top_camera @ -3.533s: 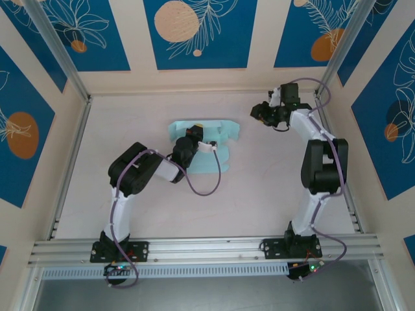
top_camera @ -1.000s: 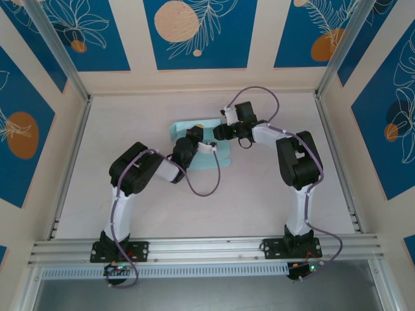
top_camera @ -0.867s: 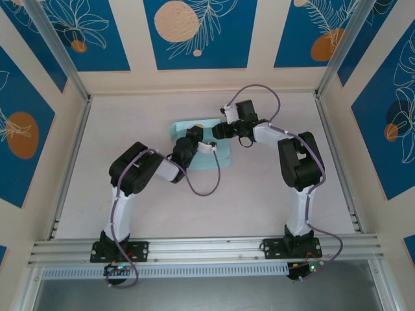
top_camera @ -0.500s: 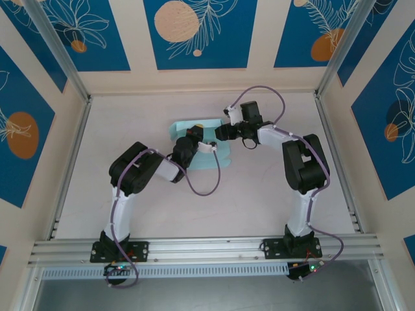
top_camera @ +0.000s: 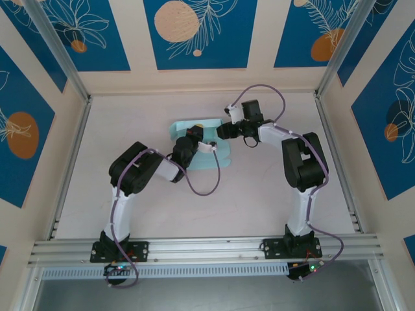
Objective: Fold the paper box
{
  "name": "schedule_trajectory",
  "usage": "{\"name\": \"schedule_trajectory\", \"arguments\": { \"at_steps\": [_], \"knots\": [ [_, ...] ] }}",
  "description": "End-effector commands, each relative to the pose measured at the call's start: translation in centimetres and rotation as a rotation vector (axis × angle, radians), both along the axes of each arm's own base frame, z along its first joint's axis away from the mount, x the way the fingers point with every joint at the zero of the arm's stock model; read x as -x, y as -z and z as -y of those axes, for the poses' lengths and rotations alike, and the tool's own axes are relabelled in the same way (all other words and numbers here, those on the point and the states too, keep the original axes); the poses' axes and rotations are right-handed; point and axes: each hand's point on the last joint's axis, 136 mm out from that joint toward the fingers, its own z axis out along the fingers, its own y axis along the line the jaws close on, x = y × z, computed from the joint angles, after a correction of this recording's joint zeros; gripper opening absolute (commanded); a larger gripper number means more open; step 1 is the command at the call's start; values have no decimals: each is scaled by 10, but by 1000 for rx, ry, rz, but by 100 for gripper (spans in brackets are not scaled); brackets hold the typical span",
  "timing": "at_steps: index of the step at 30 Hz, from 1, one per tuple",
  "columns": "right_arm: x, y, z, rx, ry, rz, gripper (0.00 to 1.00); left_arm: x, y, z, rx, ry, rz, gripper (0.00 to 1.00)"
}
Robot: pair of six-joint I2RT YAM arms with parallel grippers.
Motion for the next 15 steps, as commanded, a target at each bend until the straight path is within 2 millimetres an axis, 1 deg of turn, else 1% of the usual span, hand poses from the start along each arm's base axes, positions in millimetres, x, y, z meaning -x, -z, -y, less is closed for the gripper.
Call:
{"name": "schedule_trajectory", "arguments": {
  "at_steps": [1, 8, 10, 15],
  "knots": [
    [-8, -2, -6, 34, -24, 32, 57, 10, 41, 4, -104, 56, -122, 0],
    [-16, -1, -12, 57, -43, 38, 57, 10, 42, 5, -105, 70, -128, 0],
    [-17, 1, -14, 64, -54, 33, 55, 11, 43, 6, -104, 72, -132, 0],
    [-21, 8, -18, 97, -57, 39, 45, 10, 44, 7, -103, 74, -135, 0]
  ]
}}
